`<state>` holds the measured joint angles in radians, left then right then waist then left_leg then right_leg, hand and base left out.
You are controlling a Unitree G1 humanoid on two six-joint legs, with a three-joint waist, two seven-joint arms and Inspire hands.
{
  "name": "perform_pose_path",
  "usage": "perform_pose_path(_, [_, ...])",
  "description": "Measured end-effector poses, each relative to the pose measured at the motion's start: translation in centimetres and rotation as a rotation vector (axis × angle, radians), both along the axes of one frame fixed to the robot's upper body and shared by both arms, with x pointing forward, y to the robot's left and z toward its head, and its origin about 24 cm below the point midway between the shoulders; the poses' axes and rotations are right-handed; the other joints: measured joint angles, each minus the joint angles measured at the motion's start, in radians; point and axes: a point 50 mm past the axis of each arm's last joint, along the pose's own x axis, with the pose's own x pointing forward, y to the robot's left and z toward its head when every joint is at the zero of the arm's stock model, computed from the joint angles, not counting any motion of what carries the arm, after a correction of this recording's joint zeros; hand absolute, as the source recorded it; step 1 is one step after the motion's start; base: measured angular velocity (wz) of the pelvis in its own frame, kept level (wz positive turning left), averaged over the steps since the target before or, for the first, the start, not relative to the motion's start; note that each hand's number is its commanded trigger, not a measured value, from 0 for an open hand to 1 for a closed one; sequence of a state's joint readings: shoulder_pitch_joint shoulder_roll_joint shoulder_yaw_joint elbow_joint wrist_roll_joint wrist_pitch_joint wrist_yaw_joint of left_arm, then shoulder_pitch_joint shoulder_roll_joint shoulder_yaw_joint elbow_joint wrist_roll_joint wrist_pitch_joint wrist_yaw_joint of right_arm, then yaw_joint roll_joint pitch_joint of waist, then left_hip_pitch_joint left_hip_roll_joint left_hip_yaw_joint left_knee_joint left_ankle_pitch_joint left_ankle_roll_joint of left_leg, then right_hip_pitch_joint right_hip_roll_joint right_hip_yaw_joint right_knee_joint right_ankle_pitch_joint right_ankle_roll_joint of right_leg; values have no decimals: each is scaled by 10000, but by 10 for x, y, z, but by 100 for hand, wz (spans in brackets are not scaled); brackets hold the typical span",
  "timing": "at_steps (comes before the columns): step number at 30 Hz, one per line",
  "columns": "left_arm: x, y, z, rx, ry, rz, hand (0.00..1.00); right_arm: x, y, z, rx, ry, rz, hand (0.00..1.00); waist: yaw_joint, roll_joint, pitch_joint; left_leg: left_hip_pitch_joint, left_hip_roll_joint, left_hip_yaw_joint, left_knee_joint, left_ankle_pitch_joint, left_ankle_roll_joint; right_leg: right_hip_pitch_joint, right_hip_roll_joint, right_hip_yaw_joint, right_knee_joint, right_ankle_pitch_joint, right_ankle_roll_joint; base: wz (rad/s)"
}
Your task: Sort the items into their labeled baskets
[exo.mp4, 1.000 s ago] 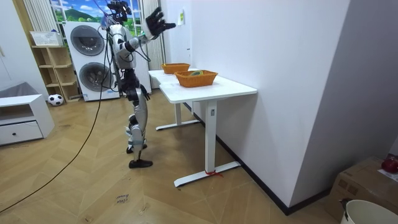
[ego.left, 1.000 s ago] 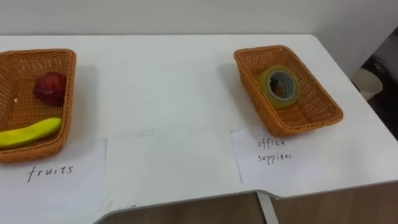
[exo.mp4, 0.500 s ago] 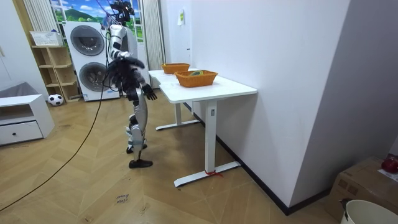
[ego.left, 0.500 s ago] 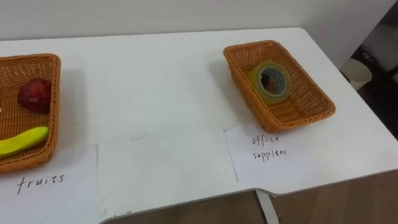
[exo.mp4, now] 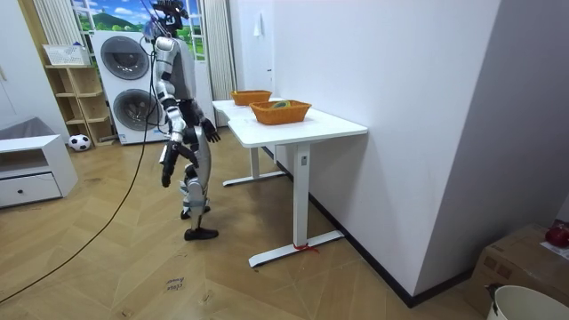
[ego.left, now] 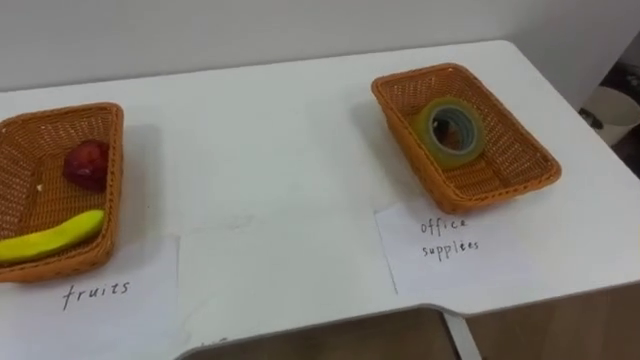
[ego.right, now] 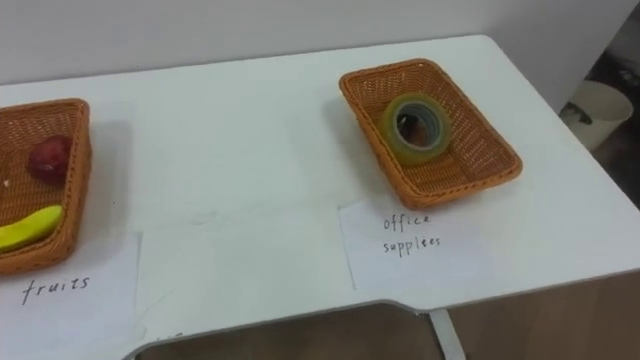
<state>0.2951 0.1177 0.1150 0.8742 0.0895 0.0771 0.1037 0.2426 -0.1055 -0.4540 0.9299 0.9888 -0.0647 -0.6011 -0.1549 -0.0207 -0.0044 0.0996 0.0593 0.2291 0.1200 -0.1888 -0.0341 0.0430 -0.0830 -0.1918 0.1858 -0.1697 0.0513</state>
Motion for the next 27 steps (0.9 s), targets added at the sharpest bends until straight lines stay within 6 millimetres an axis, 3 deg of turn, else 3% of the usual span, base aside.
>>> perform_pose_path(5, [-5, -4, -4, -146, 130, 170, 0, 2, 28, -18, 1420, -336, 2715, 0, 335, -28, 3, -13, -41, -165, 11, 0, 1, 41, -30, -96, -32, -58, 21, 9])
perform_pose_path(10, [-2, -5, -4, -170, 37, 75, 0, 13, 49, -27, 2574, 13, 8007, 0, 864, -22, 21, -27, -47, -291, 97, -2, -4, 101, -11, -75, -189, -62, 18, 4])
perform_pose_path(13, [3, -8, -5, -66, -43, -67, 0, 20, 59, -29, 3105, 124, 10031, 0, 1116, -16, 31, -45, -61, -324, 95, -2, -4, 128, -18, -112, -251, -62, 18, 1])
perform_pose_path(16, [2, -8, -5, 77, 27, -7, 0, 21, 64, -31, 3485, 285, 10926, 0, 1139, 17, 63, -31, -88, -430, 96, -2, -3, 235, -22, -147, -349, -61, 20, 9])
perform_pose_path(23, [3, -9, -5, 156, 52, 36, 0, 20, 64, -32, 3879, 311, 11259, 0, 1290, 58, 85, -36, -99, -451, 96, -2, -4, 246, -32, -146, -365, -67, 28, 0])
perform_pose_path(27, [1, -8, -5, 370, 87, 108, 0, 22, 63, -31, 3977, 145, 11474, 0, 1284, -14, 108, -33, -99, -506, 96, -2, -4, 273, -33, -195, -364, -67, 28, 3])
